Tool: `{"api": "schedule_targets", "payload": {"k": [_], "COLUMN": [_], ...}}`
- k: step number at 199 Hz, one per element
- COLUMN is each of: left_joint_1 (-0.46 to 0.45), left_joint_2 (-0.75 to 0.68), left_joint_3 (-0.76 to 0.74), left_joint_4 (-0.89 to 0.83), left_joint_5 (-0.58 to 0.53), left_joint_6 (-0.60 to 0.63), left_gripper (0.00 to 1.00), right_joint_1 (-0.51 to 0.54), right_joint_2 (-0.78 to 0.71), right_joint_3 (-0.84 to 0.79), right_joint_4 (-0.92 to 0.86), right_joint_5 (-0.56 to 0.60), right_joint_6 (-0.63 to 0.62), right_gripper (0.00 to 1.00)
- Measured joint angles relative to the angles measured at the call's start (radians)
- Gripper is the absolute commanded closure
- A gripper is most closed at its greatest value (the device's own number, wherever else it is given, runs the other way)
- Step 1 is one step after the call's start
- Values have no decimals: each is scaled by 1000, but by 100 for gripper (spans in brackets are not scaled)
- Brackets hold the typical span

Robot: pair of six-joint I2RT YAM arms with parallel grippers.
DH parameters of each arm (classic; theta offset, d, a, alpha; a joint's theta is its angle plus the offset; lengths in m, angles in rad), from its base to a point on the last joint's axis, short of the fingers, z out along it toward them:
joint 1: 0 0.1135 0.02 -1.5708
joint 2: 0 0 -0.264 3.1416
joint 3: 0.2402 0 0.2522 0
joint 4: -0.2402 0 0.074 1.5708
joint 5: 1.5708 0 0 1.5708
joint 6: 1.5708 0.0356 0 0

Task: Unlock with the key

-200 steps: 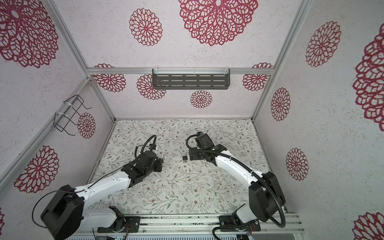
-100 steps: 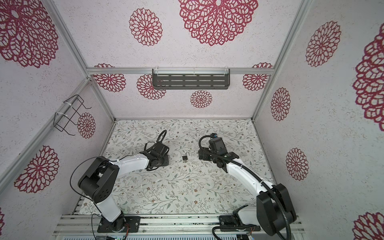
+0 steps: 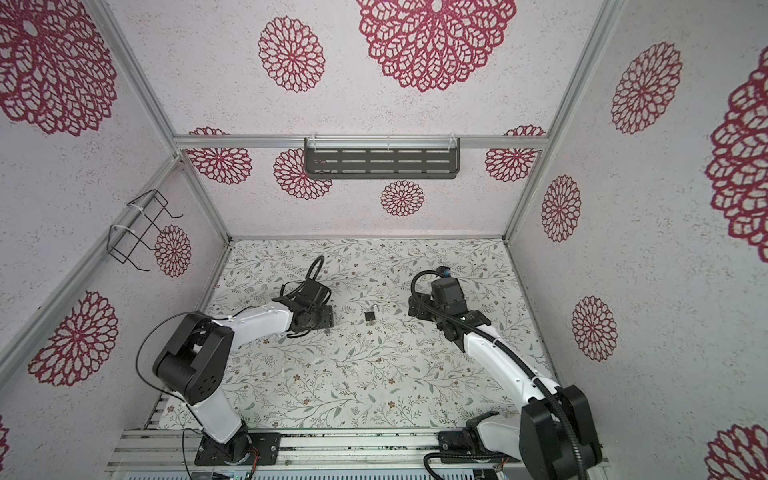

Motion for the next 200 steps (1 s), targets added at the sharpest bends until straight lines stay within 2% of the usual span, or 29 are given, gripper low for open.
{"api": "schedule_targets", "payload": {"k": [9,28,56,82,109,129,176,200], "left_joint_1": [26,101,301,475,526,532,563,572], "left_joint_2": [-72,-236,-485,-553,-460,-345,-178,-144], "left_joint_3": [-9,-31,-130,-279,-462,-571,-595,-596], "left_joint_4": [-6,0,78,214,465,700,1123,1169], "left_joint_5": [-24,-87,-251,-369,-392,-359,-177,-113], "left_joint_6": [13,28,80,162,276,359,476,491], "left_gripper": [0,0,0,0,0,0,0,0], "right_joint_1": [-27,-92,-234,-330,-354,-369,-376,-362], "right_joint_2": [-9,-26,-35,33,153,204,309,331], "right_joint_3": [0,-37,-200,-364,-468,-500,-552,-565], "right_joint_4": [3,61,245,464,695,867,1213,1254], "right_joint_5": [57,198,367,453,429,341,121,94], "right_joint_6": [-9,-32,-71,-127,-207,-271,-389,-420], "right_gripper": [1,1,1,1,1,1,1,1]}}
